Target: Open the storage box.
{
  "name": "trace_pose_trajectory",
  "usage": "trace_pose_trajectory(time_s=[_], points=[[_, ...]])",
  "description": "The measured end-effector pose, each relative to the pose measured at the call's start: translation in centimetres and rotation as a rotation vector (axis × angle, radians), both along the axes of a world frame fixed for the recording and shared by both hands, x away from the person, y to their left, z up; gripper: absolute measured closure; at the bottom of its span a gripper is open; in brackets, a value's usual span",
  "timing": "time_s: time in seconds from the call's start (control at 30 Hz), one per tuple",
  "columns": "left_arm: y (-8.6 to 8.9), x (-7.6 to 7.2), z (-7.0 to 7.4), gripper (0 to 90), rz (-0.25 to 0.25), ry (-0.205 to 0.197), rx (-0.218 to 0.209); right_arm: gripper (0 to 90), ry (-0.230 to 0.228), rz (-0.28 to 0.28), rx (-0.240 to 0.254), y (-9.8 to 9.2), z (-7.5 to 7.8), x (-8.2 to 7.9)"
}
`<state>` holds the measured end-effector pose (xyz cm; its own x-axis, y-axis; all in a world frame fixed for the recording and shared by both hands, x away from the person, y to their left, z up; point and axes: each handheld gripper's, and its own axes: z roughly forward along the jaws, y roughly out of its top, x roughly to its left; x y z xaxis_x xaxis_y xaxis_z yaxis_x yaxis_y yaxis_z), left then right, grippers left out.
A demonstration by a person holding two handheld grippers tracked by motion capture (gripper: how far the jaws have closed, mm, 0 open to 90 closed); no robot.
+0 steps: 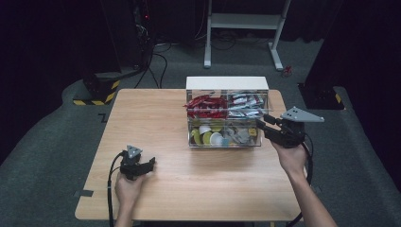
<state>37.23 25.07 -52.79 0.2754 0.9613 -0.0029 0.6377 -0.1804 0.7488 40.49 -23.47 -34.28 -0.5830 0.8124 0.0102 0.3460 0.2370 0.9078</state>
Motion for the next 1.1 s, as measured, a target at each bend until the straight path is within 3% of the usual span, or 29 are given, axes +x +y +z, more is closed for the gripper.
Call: trace_pose_trajectory(time_s=[0.23, 0.7, 1.1], points=[[0.0, 0.0, 0.0, 29.7, 0.0, 0.0, 0.0, 60.4, 0.005, 0.001, -0.023, 0.9, 0.2, 0.9], [0.0, 0.0, 0.0, 30.0, 0.001, -0.002, 0.0, 60.9, 0.02, -0.025, -0.005, 1.3, 0.1, 2.4], [0.0, 0.0, 0.0, 26.3, 0.001, 0.002, 0.005, 61.2, 0.022, -0.046, -0.012, 1.3, 1.1, 2.6]])
